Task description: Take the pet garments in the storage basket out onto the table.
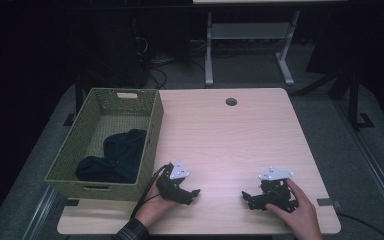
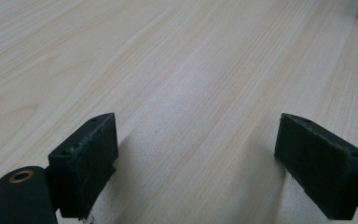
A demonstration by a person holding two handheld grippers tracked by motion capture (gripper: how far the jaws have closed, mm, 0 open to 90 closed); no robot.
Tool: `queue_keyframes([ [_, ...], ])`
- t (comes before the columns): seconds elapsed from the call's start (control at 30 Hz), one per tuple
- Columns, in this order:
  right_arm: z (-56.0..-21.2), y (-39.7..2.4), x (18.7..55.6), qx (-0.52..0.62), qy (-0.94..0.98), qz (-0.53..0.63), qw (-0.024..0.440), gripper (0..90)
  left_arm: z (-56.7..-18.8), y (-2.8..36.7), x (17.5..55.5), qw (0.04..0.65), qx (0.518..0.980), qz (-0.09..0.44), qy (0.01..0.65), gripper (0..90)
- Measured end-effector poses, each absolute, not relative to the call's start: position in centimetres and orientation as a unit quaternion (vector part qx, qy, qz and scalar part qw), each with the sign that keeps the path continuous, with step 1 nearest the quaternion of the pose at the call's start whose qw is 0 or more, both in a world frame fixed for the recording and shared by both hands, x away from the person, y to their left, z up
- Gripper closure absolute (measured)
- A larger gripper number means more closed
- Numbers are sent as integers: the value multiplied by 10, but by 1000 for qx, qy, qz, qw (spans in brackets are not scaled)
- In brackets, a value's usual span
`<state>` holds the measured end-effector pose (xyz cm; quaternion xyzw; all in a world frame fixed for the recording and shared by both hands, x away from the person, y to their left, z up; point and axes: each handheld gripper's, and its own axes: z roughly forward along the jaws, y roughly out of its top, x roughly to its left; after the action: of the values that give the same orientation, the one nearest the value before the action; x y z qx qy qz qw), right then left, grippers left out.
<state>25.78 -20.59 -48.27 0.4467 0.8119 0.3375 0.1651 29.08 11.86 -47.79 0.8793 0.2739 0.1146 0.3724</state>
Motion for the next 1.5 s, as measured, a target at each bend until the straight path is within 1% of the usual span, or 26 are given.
queue_keyframes([
  [0.37,-483,-206,258,447,812,337,165,0,-478,117,293,372,880,113,273,127],
  [0.67,-483,-206,258,446,813,337,164,0,-474,117,298,357,884,105,284,130],
  [0.9,-483,-206,258,445,813,338,165,0,-472,117,298,368,878,94,293,131],
  [1.5,-483,-206,258,444,813,338,164,0,-458,113,302,385,872,93,289,134],
])
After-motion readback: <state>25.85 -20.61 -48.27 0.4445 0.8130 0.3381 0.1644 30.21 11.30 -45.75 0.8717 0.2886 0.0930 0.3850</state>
